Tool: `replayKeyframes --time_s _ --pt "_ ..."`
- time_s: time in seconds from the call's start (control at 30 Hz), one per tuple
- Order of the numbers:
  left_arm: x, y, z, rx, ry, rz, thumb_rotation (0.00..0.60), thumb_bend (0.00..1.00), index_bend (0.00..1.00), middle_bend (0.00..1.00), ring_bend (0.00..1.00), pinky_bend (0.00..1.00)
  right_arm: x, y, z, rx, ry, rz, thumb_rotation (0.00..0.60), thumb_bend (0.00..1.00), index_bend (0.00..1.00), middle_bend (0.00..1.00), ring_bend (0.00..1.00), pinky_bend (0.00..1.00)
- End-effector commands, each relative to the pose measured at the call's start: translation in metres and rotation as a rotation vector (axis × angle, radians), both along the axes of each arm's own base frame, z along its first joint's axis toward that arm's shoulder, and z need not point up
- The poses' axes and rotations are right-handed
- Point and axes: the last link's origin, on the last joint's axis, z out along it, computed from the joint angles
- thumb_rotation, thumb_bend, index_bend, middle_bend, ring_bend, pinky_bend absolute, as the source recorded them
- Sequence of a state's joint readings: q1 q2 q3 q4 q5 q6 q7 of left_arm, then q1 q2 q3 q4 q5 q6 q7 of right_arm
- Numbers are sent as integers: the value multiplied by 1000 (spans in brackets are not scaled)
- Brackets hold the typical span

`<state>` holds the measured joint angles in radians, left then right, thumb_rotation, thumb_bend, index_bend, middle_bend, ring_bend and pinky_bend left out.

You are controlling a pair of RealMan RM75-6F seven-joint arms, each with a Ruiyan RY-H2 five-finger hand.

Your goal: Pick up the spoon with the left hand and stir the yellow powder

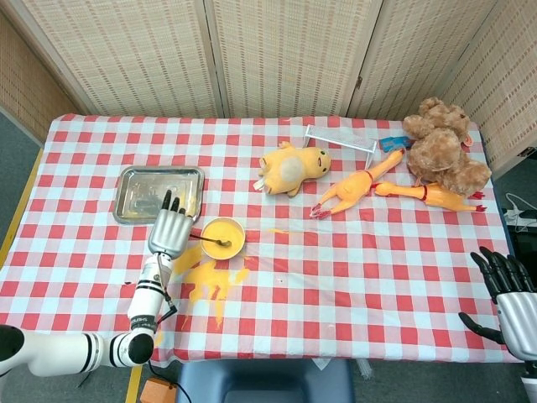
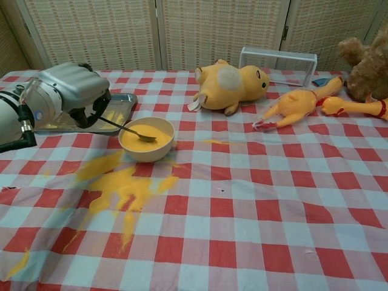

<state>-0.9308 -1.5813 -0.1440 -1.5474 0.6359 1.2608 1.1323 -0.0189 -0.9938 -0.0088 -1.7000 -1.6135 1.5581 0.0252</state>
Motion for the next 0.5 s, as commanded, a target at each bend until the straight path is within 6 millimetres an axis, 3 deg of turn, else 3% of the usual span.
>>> replayKeyframes --time_s 0.03,0.5 --pt "-2 6 -1 18 18 -6 600 737 904 381 117 0 0 0 -1 1 2 -1 600 95 0 0 0 0" --pt "-5 22 5 52 -38 28 600 739 905 381 117 0 -1 -2 -1 -4 5 -10 600 94 0 0 0 0"
